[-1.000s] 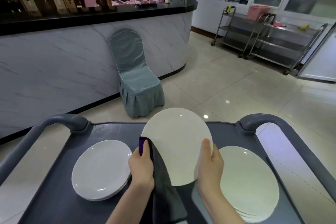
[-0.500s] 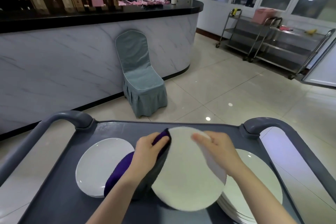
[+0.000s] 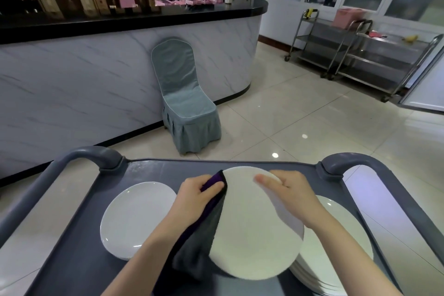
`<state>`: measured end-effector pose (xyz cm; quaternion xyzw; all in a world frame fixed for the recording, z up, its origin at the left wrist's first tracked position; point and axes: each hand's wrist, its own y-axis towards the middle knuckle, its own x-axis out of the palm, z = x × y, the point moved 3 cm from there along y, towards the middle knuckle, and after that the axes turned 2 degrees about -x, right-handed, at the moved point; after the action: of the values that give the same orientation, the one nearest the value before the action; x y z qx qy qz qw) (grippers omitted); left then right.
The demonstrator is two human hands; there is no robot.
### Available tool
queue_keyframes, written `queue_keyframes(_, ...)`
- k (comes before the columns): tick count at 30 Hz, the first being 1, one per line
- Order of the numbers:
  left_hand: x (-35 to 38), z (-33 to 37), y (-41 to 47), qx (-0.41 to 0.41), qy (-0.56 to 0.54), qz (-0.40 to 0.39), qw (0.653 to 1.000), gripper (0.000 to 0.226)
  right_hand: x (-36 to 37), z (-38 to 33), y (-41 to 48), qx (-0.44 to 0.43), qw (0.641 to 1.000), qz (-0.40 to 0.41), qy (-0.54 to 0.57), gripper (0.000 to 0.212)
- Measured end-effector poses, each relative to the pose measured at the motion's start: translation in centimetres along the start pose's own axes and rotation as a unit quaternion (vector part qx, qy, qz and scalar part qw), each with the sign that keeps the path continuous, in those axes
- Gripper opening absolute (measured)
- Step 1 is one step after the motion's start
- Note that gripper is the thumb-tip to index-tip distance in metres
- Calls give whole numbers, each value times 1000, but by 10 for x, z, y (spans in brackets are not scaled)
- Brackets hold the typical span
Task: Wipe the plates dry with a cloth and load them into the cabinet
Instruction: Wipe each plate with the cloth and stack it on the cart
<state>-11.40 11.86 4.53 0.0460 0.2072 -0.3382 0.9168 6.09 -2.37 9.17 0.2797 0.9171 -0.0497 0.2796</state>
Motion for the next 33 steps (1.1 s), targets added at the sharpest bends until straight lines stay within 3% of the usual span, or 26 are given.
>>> queue_keyframes(3, 11, -17, -14, -88, -126, 118, 981, 41, -3, 11, 1, 75, 980, 120, 139, 49)
queue_keyframes(6, 24, -29, -21, -167, -207, 165, 950, 46, 13, 22, -10, 140, 945, 186, 228, 44)
queue_keyframes(11, -6, -19, -13, -84, -100, 115, 985, 37, 28, 27, -33, 126, 958, 186, 178, 37)
queue_keyframes(14, -16, 1, -4, 6, 15, 40, 999, 31, 25, 11, -27, 63, 991, 68, 92, 38)
queue_keyframes(17, -5, 14, -1, 67, 97, -54, 992, 27, 28, 0, -22, 23, 999, -17, 35, 47)
queue_keyframes(23, -4, 1, -1, -24, -17, 72, 997, 31, 17, 7, -14, 80, 977, 77, 184, 50)
queue_keyframes(25, 3, -9, -8, -104, -114, 131, 979, 38, 20, 15, -14, 121, 949, 142, 254, 49)
queue_keyframes(28, 29, -21, -23, -232, -273, 226, 906, 42, 48, 25, -24, 181, 872, 285, 354, 45)
queue_keyframes(30, 47, -25, -31, -266, -327, 276, 864, 38, 71, 24, -36, 198, 839, 349, 367, 39)
queue_keyframes(33, 44, -31, -31, -259, -353, 289, 851, 38, 86, 24, -45, 192, 855, 305, 372, 27)
